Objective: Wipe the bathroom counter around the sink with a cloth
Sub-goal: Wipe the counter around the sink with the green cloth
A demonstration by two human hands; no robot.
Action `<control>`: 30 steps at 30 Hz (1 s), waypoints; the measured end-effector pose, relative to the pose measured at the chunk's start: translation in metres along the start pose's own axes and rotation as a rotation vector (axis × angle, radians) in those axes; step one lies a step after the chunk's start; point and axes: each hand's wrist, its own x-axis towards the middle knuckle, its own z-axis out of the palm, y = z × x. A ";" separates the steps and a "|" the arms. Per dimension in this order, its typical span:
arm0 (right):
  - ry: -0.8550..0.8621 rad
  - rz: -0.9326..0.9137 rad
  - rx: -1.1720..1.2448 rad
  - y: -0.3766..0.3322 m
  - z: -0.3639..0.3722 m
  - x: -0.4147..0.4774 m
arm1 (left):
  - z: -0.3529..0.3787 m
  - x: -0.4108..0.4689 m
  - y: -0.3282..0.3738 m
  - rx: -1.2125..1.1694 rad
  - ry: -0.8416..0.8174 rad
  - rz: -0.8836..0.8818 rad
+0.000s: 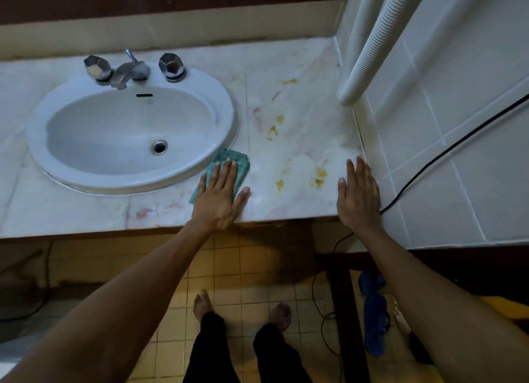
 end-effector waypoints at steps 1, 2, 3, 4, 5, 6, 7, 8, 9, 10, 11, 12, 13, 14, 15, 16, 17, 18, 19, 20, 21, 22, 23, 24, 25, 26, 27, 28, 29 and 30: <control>0.001 -0.004 0.003 0.000 0.000 0.001 | 0.002 0.002 0.004 -0.015 0.015 -0.030; 0.000 -0.007 0.005 0.001 0.000 0.001 | 0.005 0.006 0.011 -0.042 0.035 -0.071; -0.003 -0.009 0.001 0.001 0.000 0.001 | 0.008 0.012 0.022 -0.071 0.054 -0.118; -0.007 -0.010 -0.003 0.002 0.001 0.002 | 0.011 0.020 0.034 -0.097 0.071 -0.161; -0.012 -0.010 -0.005 0.003 0.001 0.002 | 0.013 0.027 0.046 -0.118 0.081 -0.189; -0.017 -0.013 -0.007 0.004 0.002 0.003 | 0.016 0.033 0.057 -0.132 0.082 -0.199; -0.024 -0.021 -0.010 0.005 0.002 0.003 | 0.018 0.037 0.068 -0.141 0.082 -0.190; -0.033 -0.031 -0.010 0.007 0.002 0.004 | 0.018 0.039 0.075 -0.147 0.079 -0.157; -0.044 -0.040 -0.009 0.008 0.001 0.004 | 0.018 0.038 0.078 -0.149 0.064 -0.102; -0.054 -0.047 -0.007 0.008 0.000 0.004 | 0.018 0.033 0.077 -0.147 0.037 -0.029; -0.063 -0.053 -0.004 0.008 -0.001 0.004 | 0.017 0.026 0.071 -0.140 0.011 0.052; -0.068 -0.057 0.000 0.008 -0.002 0.003 | 0.017 0.017 0.062 -0.136 -0.007 0.128; -0.069 -0.058 0.006 0.008 -0.002 0.003 | 0.015 0.007 0.051 -0.140 -0.014 0.184; -0.068 -0.056 0.012 0.007 -0.003 0.002 | 0.013 -0.002 0.040 -0.155 -0.016 0.217; -0.072 -0.055 0.018 0.007 -0.004 0.001 | 0.009 -0.008 0.031 -0.176 -0.012 0.228; -0.082 -0.059 0.024 0.009 -0.004 0.000 | 0.005 -0.009 0.024 -0.194 -0.002 0.217; -0.094 -0.069 0.032 0.010 -0.005 -0.001 | 0.003 -0.004 0.021 -0.203 0.012 0.185; -0.109 -0.078 0.042 0.013 -0.006 -0.002 | 0.001 0.005 0.023 -0.211 0.022 0.128; -0.129 -0.090 0.051 0.016 -0.007 -0.003 | -0.001 0.018 0.030 -0.220 0.032 0.057; -0.144 -0.103 0.058 0.019 -0.007 -0.004 | -0.002 0.032 0.041 -0.222 0.042 -0.013; -0.151 -0.112 0.065 0.020 -0.008 -0.005 | -0.001 0.044 0.056 -0.220 0.048 -0.065; -0.150 -0.113 0.078 0.021 -0.008 -0.006 | 0.001 0.054 0.075 -0.211 0.046 -0.084; -0.147 -0.104 0.096 0.020 -0.009 -0.007 | 0.006 0.059 0.096 -0.202 0.036 -0.066; -0.143 -0.093 0.113 0.021 -0.009 -0.007 | 0.012 0.059 0.118 -0.193 0.016 -0.020; -0.137 -0.087 0.123 0.021 -0.009 -0.009 | 0.018 0.053 0.136 -0.179 -0.008 0.046; -0.128 -0.089 0.128 0.021 -0.010 -0.011 | 0.025 0.042 0.148 -0.148 -0.040 0.129; -0.118 -0.100 0.128 0.022 -0.010 -0.012 | 0.030 0.030 0.151 -0.103 -0.067 0.219; -0.110 -0.111 0.130 0.023 -0.010 -0.013 | 0.032 0.018 0.146 -0.062 -0.086 0.311; -0.105 -0.116 0.138 0.024 -0.011 -0.013 | 0.031 0.009 0.133 -0.036 -0.098 0.397; -0.099 -0.114 0.150 0.024 -0.012 -0.015 | 0.028 0.003 0.117 -0.026 -0.103 0.465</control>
